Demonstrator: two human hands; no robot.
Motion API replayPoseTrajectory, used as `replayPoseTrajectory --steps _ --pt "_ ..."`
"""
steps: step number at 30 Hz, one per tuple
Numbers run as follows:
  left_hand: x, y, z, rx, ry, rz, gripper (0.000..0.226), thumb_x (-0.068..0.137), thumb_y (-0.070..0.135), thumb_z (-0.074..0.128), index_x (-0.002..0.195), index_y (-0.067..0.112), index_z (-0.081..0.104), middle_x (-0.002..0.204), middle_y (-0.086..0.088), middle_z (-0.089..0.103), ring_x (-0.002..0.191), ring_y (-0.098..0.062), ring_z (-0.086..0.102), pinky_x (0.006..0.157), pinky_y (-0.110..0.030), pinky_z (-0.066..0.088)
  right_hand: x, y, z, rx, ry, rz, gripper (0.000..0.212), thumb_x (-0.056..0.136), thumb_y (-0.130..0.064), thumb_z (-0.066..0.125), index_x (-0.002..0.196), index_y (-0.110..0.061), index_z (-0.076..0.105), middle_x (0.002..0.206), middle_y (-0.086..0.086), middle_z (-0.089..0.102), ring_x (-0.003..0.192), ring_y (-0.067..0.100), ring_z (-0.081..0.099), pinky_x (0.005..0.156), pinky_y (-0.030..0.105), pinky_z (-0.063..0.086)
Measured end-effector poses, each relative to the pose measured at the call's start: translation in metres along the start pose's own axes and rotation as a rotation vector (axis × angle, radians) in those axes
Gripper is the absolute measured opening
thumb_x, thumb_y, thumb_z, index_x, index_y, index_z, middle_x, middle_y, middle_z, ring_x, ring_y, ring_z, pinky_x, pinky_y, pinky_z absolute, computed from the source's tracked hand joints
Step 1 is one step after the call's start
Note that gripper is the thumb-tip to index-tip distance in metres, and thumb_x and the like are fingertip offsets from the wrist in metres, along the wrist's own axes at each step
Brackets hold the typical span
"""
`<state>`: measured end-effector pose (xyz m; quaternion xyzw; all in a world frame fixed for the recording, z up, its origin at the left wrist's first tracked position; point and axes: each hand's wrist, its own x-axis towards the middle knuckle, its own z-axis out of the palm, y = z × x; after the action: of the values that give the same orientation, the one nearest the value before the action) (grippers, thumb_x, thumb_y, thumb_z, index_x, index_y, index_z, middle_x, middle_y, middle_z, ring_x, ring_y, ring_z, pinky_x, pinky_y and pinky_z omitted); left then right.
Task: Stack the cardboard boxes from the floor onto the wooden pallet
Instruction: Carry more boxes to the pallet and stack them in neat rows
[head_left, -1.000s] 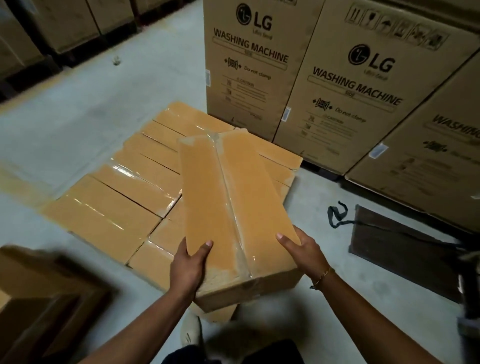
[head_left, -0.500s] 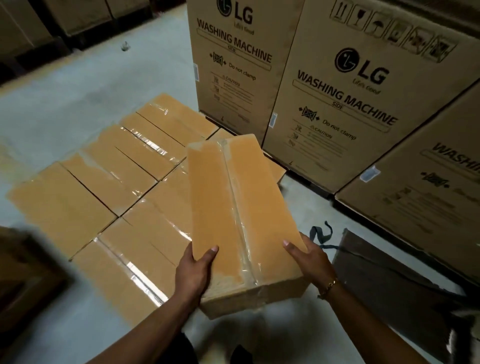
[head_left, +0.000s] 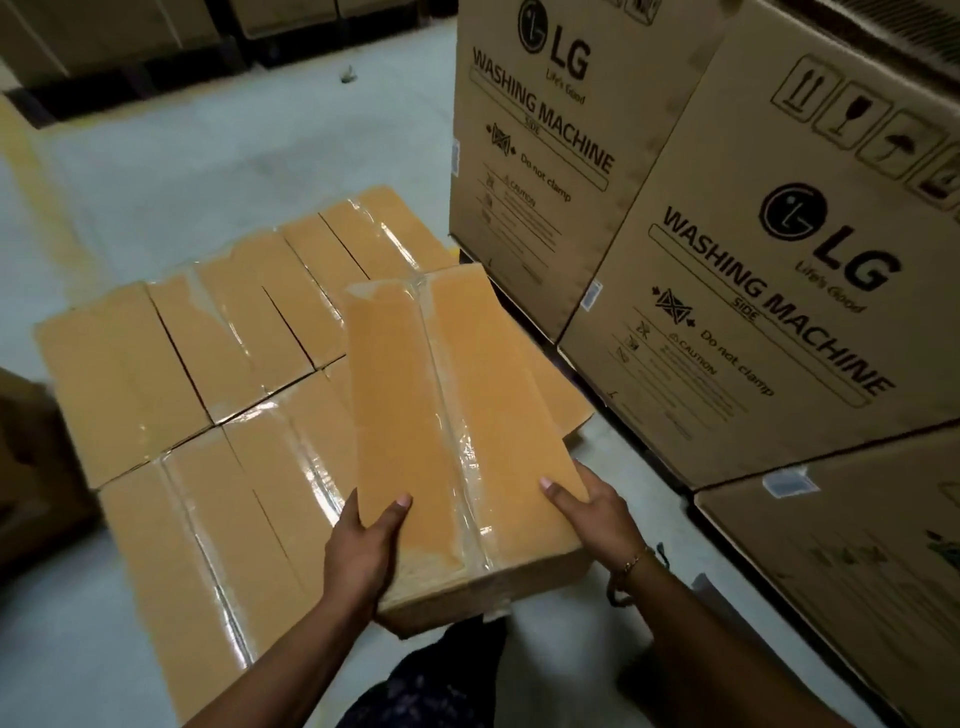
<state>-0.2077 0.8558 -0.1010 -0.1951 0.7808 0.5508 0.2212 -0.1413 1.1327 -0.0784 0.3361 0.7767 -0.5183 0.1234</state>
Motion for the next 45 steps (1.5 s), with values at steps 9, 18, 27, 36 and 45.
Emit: replayPoseTrajectory --steps 9,18,27,36,45 --pt "0.092 0.085 0.087 -0.046 0.106 -0.031 0.091 0.090 0.053 0.074 0.161 0.015 0.033 0.163 -0.008 0.039 0.148 -0.029 0.039 0.117 -0.042 0.034 0.149 -0.057 -0.071 -0.034 -0.071 -0.056 0.056 0.093 -0.050 0.068 0.141 -0.024 0.057 0.124 -0.007 0.065 0.114 0.013 0.060 0.101 0.034 0.050" --pt "0.178 0.147 0.149 -0.116 0.264 -0.066 0.084 0.095 0.044 0.071 0.162 0.015 0.030 0.165 -0.009 0.035 0.151 -0.029 0.034 0.118 -0.040 0.031 0.313 -0.101 -0.097 -0.137 -0.135 -0.184 0.109 0.063 -0.096 0.061 0.148 -0.028 0.054 0.137 -0.009 0.066 0.126 0.014 0.061 0.110 0.046 0.050" --pt "0.280 0.192 0.230 -0.159 0.374 -0.168 0.080 0.094 0.045 0.073 0.160 0.019 0.037 0.160 -0.005 0.044 0.147 -0.027 0.041 0.114 -0.034 0.034 0.478 -0.123 -0.112 -0.099 -0.306 -0.162 0.097 0.072 -0.080 0.068 0.148 -0.022 0.052 0.138 -0.001 0.064 0.127 0.019 0.059 0.108 0.049 0.050" --pt "0.353 0.182 0.236 -0.193 0.328 -0.175 0.087 0.078 0.065 0.073 0.153 0.028 0.048 0.142 0.004 0.063 0.128 -0.020 0.060 0.109 -0.044 0.049 0.538 -0.126 -0.088 -0.105 -0.308 -0.161 0.066 0.086 -0.056 0.068 0.143 -0.025 0.056 0.129 -0.005 0.067 0.119 0.018 0.063 0.101 0.047 0.054" --pt "0.425 0.189 0.230 -0.184 0.355 -0.133 0.090 0.071 0.074 0.066 0.150 0.036 0.050 0.139 0.010 0.065 0.128 -0.015 0.061 0.109 -0.042 0.050 0.597 -0.156 -0.060 -0.100 -0.310 -0.179 0.055 0.081 -0.062 0.069 0.129 -0.037 0.057 0.115 -0.008 0.069 0.112 0.021 0.066 0.090 0.044 0.058"
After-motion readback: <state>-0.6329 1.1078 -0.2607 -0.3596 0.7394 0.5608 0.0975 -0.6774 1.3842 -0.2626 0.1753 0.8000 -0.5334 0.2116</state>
